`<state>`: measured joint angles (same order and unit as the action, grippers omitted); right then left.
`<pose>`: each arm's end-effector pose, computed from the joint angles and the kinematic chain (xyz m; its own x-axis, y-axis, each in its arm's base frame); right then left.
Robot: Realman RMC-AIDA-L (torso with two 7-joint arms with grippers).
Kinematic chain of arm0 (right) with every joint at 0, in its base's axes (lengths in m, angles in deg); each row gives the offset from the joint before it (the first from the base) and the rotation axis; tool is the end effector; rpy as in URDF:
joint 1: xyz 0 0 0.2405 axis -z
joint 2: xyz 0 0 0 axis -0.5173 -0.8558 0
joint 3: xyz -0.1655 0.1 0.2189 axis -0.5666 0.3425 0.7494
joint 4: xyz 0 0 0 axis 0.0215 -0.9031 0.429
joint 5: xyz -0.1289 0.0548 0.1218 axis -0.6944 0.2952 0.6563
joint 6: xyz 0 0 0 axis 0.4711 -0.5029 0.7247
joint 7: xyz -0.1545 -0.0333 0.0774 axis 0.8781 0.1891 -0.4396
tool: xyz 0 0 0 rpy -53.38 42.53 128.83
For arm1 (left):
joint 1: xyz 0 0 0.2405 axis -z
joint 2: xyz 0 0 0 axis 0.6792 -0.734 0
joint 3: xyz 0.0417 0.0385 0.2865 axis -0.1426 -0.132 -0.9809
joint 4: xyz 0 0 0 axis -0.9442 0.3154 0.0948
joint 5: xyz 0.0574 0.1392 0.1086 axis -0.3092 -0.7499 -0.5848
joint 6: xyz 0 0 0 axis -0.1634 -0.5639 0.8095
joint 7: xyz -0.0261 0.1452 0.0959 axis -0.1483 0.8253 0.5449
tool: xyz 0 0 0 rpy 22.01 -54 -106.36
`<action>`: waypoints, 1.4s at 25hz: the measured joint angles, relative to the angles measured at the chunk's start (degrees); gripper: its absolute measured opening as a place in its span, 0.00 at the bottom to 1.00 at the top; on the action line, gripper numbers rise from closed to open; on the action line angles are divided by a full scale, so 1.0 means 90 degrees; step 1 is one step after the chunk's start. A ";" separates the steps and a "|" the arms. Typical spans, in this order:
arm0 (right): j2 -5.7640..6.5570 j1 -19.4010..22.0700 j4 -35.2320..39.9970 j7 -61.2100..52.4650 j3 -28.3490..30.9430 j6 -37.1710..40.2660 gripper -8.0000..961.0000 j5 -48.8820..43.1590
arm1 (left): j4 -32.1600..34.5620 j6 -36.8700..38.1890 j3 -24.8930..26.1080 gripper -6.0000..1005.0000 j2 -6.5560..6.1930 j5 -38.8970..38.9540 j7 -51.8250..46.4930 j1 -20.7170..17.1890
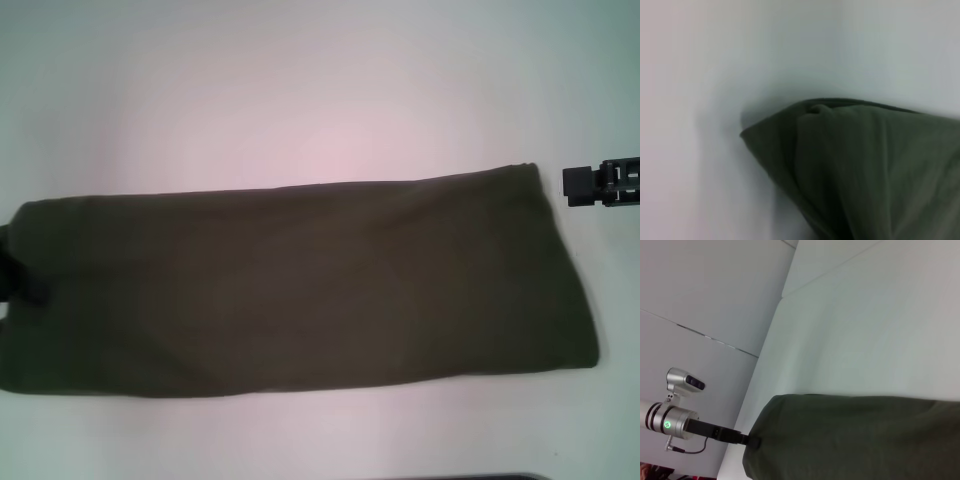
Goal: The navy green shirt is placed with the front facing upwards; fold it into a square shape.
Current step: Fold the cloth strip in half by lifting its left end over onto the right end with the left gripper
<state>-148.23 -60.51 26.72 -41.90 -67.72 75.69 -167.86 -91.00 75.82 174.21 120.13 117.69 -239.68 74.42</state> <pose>0.3111 0.3041 0.0445 0.2228 -0.9266 -0.3030 -0.9186 -0.3036 0.2530 -0.3508 0.3045 0.0354 -0.0479 0.9962 0.0731 0.9901 0.0571 -0.1286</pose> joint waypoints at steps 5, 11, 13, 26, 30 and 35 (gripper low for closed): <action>0.0000 0.0000 0.0003 -0.0003 0.0000 -0.0016 0.68 0.0000 | 0.0023 -0.0062 0.0072 0.05 -0.0181 -0.0003 -0.0022 -0.0080; 0.0000 0.0001 0.0011 -0.0012 0.0000 -0.0012 0.67 0.0000 | 0.0042 -0.0155 0.0081 0.05 -0.0345 -0.0029 -0.0088 -0.0143; 0.0000 0.0000 0.0012 -0.0013 0.0000 -0.0009 0.67 0.0000 | 0.0043 -0.0212 0.0086 0.05 -0.0387 -0.0110 -0.0149 -0.0156; 0.0010 -0.0033 -0.0005 -0.0058 -0.0056 -0.0025 0.67 -0.0006 | 0.0016 0.0878 0.0950 0.05 -0.0393 0.0070 0.0431 -0.0008; 0.0008 -0.0063 -0.0017 -0.0058 -0.0135 -0.0043 0.67 -0.0009 | 0.0012 0.1305 0.0938 0.05 -0.0332 0.0534 0.0429 0.0128; -0.0015 -0.0078 -0.0023 -0.0059 -0.0294 -0.0067 0.67 -0.0010 | 0.0140 0.1499 0.0877 0.05 -0.0215 0.0933 0.0156 0.0373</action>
<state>-148.37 -61.21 26.51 -42.43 -70.36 75.09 -167.95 -89.74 89.31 182.11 118.20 126.09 -238.28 77.78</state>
